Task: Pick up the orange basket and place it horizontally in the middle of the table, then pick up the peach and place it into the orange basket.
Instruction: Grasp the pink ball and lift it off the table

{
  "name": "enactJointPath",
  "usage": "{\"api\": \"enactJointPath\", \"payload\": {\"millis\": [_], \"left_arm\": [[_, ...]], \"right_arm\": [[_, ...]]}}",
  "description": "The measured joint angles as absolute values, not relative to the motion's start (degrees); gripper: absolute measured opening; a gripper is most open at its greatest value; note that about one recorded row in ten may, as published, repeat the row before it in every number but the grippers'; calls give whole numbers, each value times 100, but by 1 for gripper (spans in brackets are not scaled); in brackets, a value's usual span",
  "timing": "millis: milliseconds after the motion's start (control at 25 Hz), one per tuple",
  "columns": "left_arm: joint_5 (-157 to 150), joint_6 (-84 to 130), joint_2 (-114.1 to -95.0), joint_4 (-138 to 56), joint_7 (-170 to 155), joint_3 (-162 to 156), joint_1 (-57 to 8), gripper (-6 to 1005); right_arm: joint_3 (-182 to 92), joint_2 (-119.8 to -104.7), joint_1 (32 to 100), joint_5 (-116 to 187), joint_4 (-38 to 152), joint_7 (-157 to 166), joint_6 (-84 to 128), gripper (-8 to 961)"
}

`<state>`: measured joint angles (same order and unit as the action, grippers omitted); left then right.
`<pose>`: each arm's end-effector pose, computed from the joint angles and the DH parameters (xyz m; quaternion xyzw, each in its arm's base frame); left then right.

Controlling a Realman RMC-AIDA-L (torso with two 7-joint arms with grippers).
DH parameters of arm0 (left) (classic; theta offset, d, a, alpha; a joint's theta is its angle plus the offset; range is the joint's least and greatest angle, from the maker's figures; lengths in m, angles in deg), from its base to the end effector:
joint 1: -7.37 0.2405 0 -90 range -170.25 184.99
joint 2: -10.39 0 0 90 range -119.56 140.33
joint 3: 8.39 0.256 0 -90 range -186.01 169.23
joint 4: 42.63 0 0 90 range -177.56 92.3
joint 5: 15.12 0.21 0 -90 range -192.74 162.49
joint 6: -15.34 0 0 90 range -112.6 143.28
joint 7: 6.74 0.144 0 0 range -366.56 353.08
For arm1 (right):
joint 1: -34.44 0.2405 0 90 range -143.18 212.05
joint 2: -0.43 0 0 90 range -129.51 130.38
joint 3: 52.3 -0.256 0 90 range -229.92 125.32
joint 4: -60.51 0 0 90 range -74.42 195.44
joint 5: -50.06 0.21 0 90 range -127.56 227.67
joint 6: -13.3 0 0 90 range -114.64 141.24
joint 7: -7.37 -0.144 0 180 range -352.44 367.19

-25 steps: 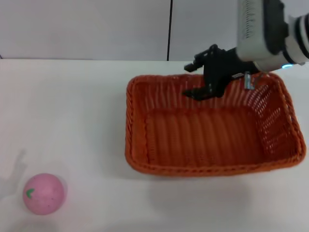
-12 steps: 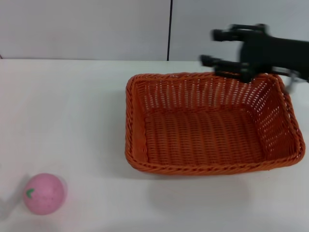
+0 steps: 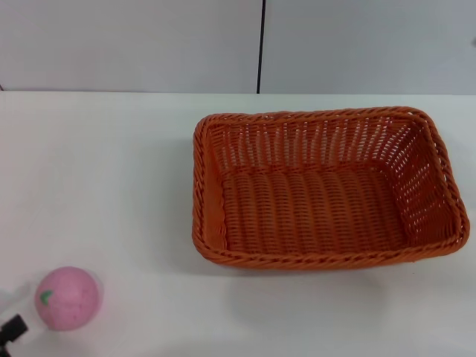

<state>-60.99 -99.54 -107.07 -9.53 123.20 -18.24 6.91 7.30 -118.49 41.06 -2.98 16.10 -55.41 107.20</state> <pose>-0.3914 0.0946 0.0608 -0.8316 -0.2984 -0.3101 0.3511 0.2691 0.2649 0.0795 -0.7677 0.1181 0.5279 0.3436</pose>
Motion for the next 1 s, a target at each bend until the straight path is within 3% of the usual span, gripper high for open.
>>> {"api": "enactJointPath", "payload": {"millis": [240, 1000], "left_arm": [[-6100, -9782, -10793, -1143, 12469, -1286, 518, 720], [-5931, -8331, -10809, -2138, 13658, -1038, 171, 709]], "right_arm": [[-96, -11836, 4205, -258, 2416, -5485, 11541, 614], [-293, -11819, 4373, -264, 3001, -5485, 11676, 614]]}}
